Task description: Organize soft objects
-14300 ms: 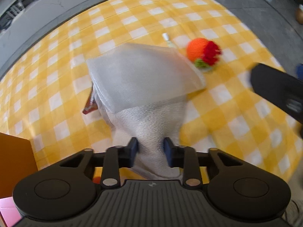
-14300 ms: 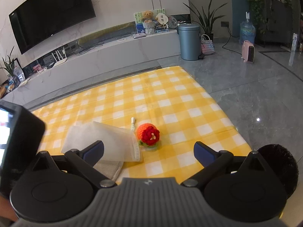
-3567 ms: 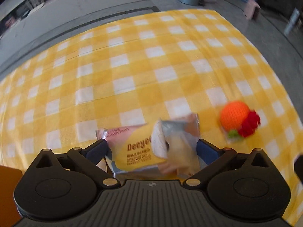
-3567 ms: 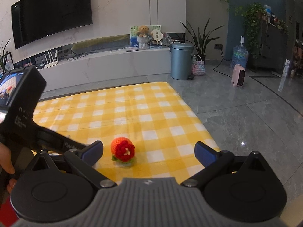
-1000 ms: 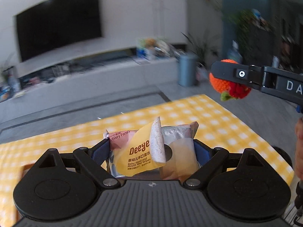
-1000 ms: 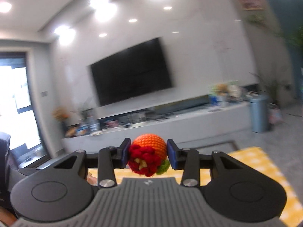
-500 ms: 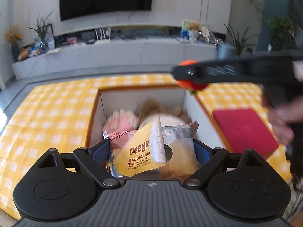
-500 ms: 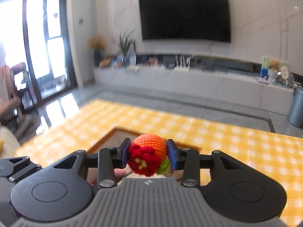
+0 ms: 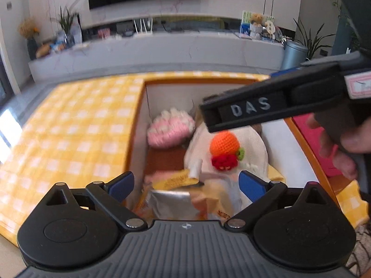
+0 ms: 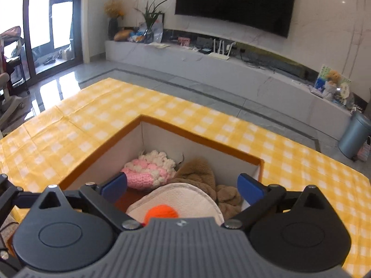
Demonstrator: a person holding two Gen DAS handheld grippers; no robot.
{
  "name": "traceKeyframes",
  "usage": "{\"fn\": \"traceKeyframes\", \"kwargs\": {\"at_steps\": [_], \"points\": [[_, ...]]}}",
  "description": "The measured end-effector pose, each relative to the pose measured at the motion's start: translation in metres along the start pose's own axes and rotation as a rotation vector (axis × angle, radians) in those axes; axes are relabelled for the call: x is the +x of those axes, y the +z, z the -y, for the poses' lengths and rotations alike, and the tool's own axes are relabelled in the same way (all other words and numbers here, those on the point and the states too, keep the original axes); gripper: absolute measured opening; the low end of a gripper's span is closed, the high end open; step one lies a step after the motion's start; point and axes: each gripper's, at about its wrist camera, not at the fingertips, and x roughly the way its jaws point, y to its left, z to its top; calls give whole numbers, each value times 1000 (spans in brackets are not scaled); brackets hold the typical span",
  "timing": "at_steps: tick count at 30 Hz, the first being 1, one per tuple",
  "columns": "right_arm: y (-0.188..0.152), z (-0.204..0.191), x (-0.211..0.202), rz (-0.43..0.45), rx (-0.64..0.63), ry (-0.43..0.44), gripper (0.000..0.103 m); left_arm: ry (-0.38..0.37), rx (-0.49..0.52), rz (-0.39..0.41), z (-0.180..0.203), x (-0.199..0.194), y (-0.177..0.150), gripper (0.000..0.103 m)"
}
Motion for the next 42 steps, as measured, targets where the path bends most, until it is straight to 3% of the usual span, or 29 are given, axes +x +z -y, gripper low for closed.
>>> {"fn": "traceKeyframes", "kwargs": {"at_steps": [3,7,10,15,19,28,42], "points": [[-3,9,-24,59,39,-17,100,49,22,86,7,-15,1,103],[-15,27,-64,127,67,-66,100,-24,-15,156,9,-31,5,103],[-33,44,-92,172,101,-122,100,-21,-86,224,11,-44,9,103],[-69,76,-123,228,270,-160,100,-36,-80,339,25,-58,8,103],[-92,79,-129,242,269,-202,100,-52,-96,347,33,-59,10,103],[-113,64,-121,228,197,-179,100,-115,-78,369,54,-57,1,103],[-115,60,-124,265,176,-193,100,-72,19,403,84,-51,-12,103]]}}
